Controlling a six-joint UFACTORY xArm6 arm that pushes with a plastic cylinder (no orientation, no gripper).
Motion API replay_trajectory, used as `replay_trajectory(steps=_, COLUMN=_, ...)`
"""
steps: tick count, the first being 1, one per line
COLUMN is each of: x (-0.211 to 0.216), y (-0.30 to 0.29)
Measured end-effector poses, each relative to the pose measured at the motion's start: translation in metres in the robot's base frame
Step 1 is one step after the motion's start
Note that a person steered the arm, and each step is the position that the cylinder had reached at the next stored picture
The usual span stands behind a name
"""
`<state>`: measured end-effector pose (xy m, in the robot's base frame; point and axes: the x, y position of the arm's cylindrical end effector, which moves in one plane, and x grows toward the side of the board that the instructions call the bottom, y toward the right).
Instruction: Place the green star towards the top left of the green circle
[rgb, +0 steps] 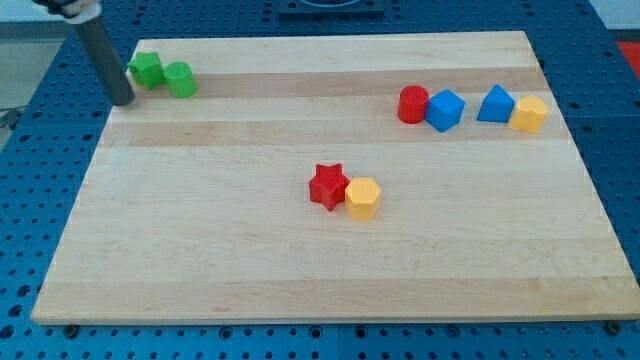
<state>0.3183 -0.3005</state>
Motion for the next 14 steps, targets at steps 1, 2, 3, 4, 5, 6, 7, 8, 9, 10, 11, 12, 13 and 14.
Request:
replay_trajectory(steps=1, x=-0.001, y=-0.004)
replay_trajectory(steps=2, x=-0.008, y=-0.003)
replay_trajectory(steps=3, x=-0.023, y=0.014)
replay_trajectory(steps=4, x=-0.023, y=0.015)
replay_trajectory(steps=5, x=-0.022, y=0.037)
replay_trajectory(steps=6, x=-0.02, y=0.041)
replay_trajectory(steps=7, x=-0.016, y=0.042)
replay_trajectory(steps=8, x=-0.01, y=0.02)
replay_trajectory(steps=9, x=-0.017, y=-0.004)
replay_trajectory(steps=10, x=-0.064, y=-0.005)
replay_trajectory(steps=11, x=-0.071, y=-0.003)
replay_trajectory(steps=12, x=-0.072, y=0.0)
replay_trajectory(steps=13, x=-0.05, y=0.019)
replay_trajectory(steps=14, x=-0.049, y=0.019)
